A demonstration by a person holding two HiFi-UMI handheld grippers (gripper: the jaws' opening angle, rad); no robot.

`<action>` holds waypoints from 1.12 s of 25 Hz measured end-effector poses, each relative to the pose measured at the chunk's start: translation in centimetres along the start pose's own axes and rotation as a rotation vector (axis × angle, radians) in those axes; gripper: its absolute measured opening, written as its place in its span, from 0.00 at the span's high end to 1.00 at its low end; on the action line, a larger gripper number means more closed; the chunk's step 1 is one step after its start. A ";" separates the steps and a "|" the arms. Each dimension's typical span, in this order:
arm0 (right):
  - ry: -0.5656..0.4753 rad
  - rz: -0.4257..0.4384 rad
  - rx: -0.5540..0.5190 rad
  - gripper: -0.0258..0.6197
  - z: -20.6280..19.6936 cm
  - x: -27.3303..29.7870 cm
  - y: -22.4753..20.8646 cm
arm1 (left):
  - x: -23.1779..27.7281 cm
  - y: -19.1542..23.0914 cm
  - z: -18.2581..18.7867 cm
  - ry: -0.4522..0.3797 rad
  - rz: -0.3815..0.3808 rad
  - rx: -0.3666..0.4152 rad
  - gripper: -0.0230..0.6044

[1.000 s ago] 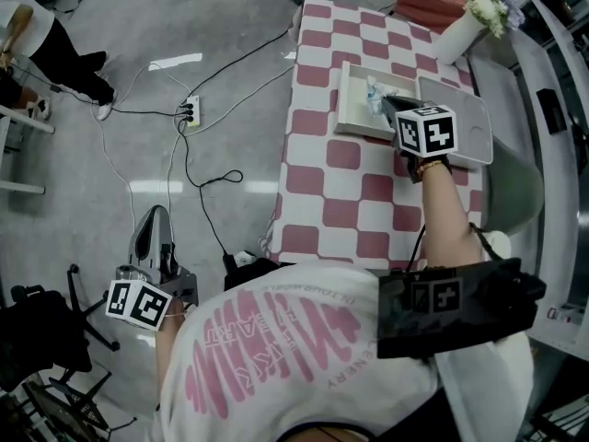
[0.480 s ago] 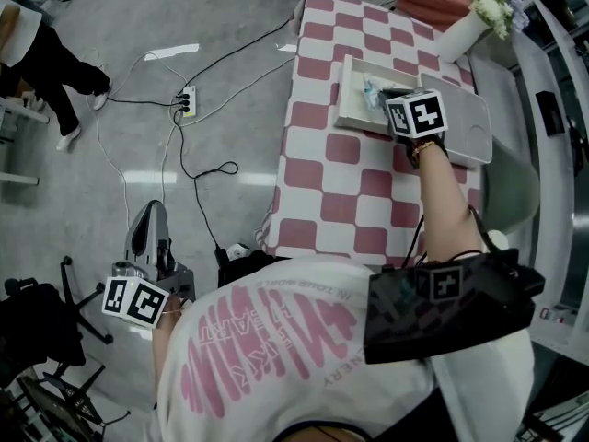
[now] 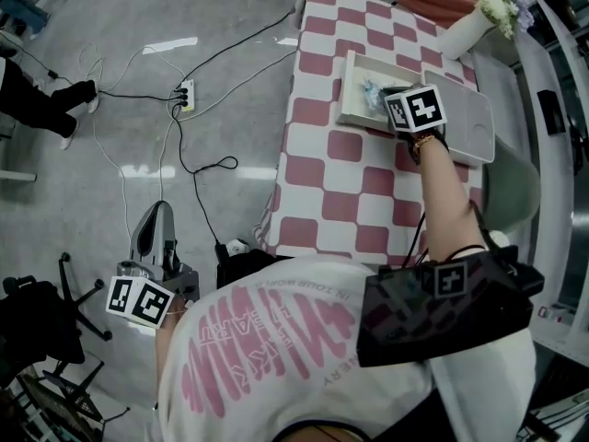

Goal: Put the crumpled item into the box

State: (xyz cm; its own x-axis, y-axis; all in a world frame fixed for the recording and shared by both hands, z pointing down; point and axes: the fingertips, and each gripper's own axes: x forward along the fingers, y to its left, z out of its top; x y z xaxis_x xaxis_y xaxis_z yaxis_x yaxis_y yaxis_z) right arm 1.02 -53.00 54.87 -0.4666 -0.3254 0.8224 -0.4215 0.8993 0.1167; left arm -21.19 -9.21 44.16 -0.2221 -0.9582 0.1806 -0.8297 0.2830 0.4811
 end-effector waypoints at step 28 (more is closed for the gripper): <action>0.075 0.023 0.007 0.95 -1.5 0.8 0.6 | -0.4 0.7 0.4 0.005 0.013 0.007 0.95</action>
State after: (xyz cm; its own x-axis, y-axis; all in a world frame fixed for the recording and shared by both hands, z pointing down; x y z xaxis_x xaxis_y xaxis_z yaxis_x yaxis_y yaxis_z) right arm 1.60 -52.29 56.46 -0.4171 -0.2819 0.8640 -0.4172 0.9040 0.0935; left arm -21.85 -8.61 44.06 -0.2299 -0.9543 0.1909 -0.8303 0.2947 0.4731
